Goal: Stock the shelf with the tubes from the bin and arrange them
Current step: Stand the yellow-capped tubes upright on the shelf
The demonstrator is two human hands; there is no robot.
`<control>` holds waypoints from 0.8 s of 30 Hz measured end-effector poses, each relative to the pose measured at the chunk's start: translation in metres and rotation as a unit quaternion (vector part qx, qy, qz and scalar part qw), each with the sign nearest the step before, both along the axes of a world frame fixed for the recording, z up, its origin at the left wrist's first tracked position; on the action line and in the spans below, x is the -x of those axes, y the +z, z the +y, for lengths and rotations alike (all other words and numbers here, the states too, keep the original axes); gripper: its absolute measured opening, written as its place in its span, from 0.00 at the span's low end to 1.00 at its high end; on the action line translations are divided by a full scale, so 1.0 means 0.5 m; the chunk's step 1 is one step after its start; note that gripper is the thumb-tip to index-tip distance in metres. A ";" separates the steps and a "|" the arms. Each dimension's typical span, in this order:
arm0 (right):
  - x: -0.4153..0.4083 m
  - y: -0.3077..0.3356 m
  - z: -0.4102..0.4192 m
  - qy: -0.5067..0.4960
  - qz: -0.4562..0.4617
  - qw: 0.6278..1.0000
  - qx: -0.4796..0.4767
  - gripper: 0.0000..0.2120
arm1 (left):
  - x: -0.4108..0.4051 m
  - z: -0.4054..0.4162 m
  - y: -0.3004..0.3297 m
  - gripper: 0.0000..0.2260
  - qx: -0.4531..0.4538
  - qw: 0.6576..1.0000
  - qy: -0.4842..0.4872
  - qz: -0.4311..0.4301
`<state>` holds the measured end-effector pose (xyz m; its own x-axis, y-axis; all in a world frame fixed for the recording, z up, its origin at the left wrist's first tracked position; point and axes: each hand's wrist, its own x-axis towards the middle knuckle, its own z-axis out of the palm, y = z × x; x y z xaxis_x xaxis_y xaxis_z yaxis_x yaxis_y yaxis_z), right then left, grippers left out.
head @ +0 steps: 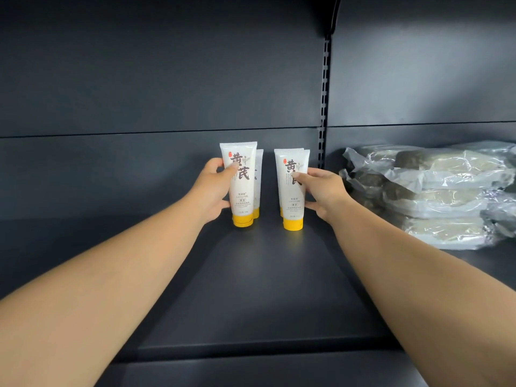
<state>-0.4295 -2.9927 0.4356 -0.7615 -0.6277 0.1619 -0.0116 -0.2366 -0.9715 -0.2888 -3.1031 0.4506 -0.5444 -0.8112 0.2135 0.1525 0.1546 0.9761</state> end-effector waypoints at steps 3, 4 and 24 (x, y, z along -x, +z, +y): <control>0.003 -0.002 -0.002 0.000 0.002 1.000 0.003 0.06 | 0.012 0.004 -0.008 0.13 -0.005 1.000 -0.004 -0.014; 0.004 -0.002 -0.001 0.000 0.003 1.000 0.002 0.05 | 0.016 0.006 -0.011 0.13 -0.009 1.000 -0.007 -0.017; -0.001 -0.004 -0.003 -0.017 0.022 1.000 -0.014 0.05 | 0.053 -0.022 -0.030 0.15 -0.028 0.999 -0.032 -0.014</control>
<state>-0.4289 -2.9942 0.4338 -0.7750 -0.6063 0.1783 -0.0611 -0.2089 -0.9760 -0.3154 -3.1143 0.4355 -0.6001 -0.7853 0.1523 0.1330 0.0898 0.9870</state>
